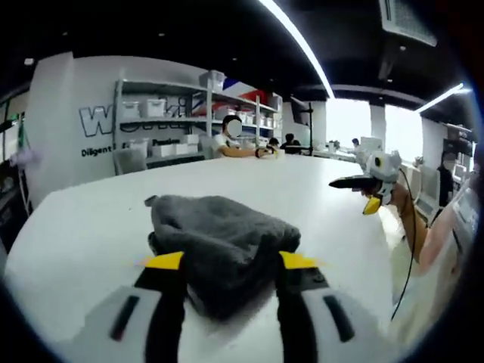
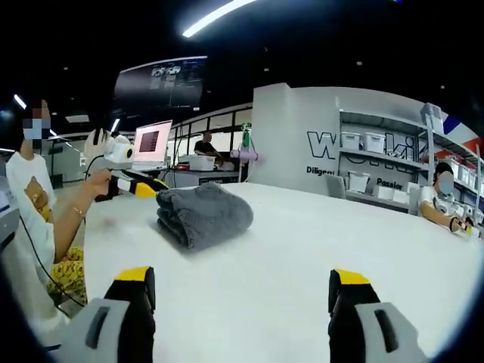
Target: Fold the towel on the table until its edges align and the towel forms a compact rectangular stack.
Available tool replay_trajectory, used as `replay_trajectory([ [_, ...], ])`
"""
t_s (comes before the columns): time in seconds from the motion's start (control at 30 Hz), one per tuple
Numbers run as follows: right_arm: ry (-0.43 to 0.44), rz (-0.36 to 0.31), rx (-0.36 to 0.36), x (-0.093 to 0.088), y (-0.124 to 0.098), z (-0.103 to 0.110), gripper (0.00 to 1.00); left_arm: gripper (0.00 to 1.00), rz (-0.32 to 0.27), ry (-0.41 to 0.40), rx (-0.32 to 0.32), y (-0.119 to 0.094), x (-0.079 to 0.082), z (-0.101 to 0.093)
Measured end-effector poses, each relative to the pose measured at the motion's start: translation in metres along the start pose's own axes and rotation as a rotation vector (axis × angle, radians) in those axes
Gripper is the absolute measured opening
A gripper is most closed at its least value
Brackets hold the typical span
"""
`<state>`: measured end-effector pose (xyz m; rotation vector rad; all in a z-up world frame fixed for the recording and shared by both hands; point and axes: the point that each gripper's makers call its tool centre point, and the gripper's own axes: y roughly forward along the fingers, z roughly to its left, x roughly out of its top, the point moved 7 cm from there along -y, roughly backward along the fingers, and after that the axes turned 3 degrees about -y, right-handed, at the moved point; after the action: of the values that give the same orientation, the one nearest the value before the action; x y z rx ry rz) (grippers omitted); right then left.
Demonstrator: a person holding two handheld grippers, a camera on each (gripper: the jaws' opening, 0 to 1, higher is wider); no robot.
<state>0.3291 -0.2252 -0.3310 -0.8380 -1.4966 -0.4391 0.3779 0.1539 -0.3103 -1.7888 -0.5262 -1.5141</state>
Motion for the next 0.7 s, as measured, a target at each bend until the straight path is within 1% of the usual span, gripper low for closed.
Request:
replay_trajectory([
  [0.07, 0.000, 0.005, 0.000, -0.001, 0.000, 0.000, 0.99, 0.23, 0.011, 0.005, 0.008, 0.001, -0.003, 0.002],
  [0.13, -0.001, 0.007, 0.000, -0.002, 0.000, 0.000, 0.99, 0.22, 0.017, 0.002, 0.006, 0.001, -0.005, 0.003],
  [0.23, 0.002, 0.007, 0.003, -0.003, 0.002, 0.001, 0.99, 0.13, 0.022, 0.004, 0.004, 0.003, -0.008, 0.005],
  [0.27, 0.002, 0.007, 0.005, -0.003, 0.002, 0.002, 0.99, 0.07, 0.022, 0.003, 0.002, 0.003, -0.009, 0.005],
  [0.33, 0.003, 0.008, 0.007, -0.004, 0.004, 0.003, 0.99, 0.06, 0.025, -0.001, 0.000, 0.002, -0.012, 0.006],
  [0.37, 0.002, 0.008, 0.009, -0.004, 0.004, 0.004, 0.99, 0.06, 0.024, -0.005, 0.011, 0.001, -0.014, 0.007],
  [0.4, 0.002, 0.008, 0.010, -0.004, 0.004, 0.004, 0.99, 0.06, 0.015, -0.009, 0.022, 0.000, -0.015, 0.009],
  [0.47, 0.000, 0.009, 0.014, -0.004, 0.005, 0.005, 0.99, 0.06, -0.035, -0.051, 0.035, -0.005, -0.016, 0.012],
  [0.5, 0.000, 0.009, 0.015, -0.004, 0.005, 0.006, 0.99, 0.06, -0.040, -0.057, 0.042, -0.007, -0.019, 0.014],
  [0.57, 0.000, 0.011, 0.018, -0.004, 0.006, 0.006, 0.99, 0.06, -0.030, -0.067, 0.053, -0.007, -0.025, 0.018],
  [0.6, -0.001, 0.013, 0.019, -0.004, 0.007, 0.007, 0.99, 0.06, 0.018, -0.085, 0.064, -0.005, -0.036, 0.022],
  [0.63, -0.002, 0.014, 0.020, -0.004, 0.008, 0.007, 0.99, 0.06, 0.030, -0.095, 0.062, -0.002, -0.042, 0.024],
  [0.7, -0.003, 0.014, 0.023, -0.004, 0.009, 0.008, 0.99, 0.06, 0.033, -0.110, 0.051, 0.002, -0.051, 0.024],
])
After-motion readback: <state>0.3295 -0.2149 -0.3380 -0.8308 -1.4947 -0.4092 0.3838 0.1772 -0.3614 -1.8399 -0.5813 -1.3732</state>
